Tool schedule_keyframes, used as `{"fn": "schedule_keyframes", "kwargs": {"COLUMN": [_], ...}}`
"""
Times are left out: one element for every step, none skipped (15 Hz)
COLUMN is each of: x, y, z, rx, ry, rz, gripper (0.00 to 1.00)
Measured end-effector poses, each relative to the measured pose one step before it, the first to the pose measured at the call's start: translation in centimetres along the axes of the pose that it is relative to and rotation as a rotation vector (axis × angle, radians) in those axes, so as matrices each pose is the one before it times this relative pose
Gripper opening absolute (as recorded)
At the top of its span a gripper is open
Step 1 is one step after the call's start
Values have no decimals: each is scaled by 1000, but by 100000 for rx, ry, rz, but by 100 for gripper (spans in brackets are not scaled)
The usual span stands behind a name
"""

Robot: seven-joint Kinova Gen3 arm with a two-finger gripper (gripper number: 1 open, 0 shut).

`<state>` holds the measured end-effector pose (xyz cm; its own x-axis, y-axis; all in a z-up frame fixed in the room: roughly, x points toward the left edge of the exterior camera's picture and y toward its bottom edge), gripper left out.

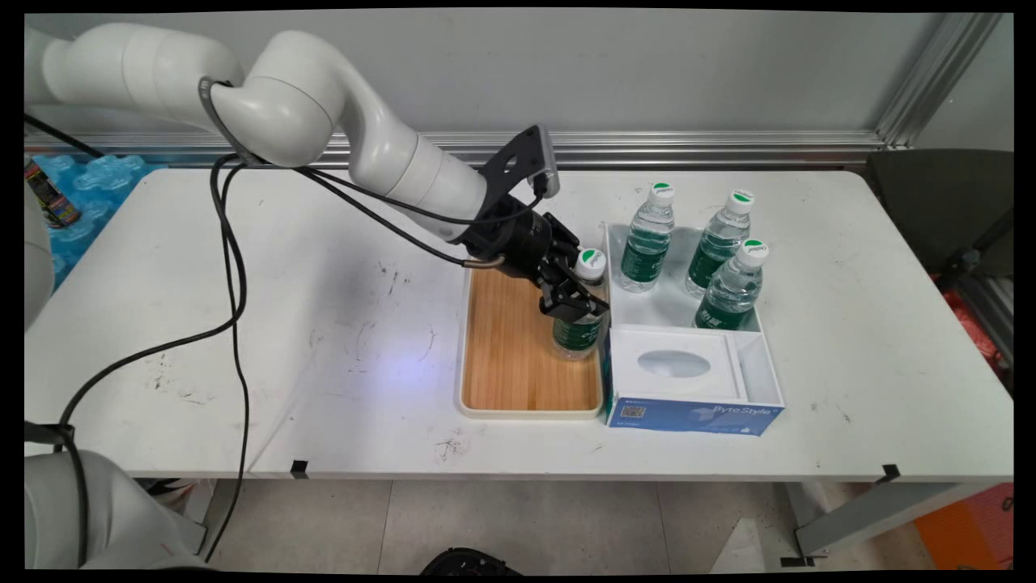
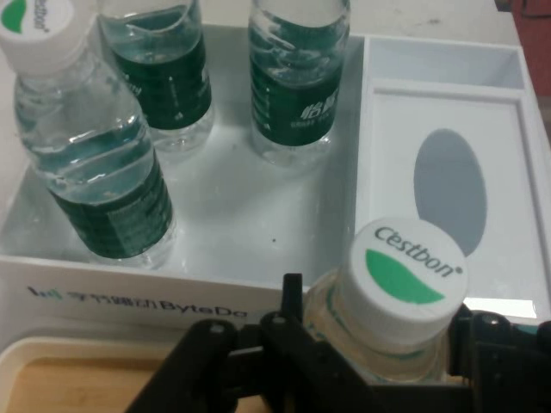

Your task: Place the picked object on the tray

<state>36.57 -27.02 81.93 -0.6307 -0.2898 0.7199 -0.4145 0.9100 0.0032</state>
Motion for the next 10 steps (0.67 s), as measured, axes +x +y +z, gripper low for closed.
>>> {"fn": "schedule_keyframes", "kwargs": {"x": [-35,-34,-44,-50,-57,-44,-51,-32,-23,-12], "y": [-58,-56,-46,-37,-21,-8,0,4,0,3], "z": [129,151,150,150,139,110,110,113,86,54], "rx": [-58,-108,-187,-207,-233,-197,-215,-217,-146,-99], "ry": [80,76,5,-18,-13,4,5,11,-11,-5], "rz": [-22,24,77,96,33,10,-11,17,9,42], "gripper": [0,0,0,0,0,0,0,0,0,0]}}
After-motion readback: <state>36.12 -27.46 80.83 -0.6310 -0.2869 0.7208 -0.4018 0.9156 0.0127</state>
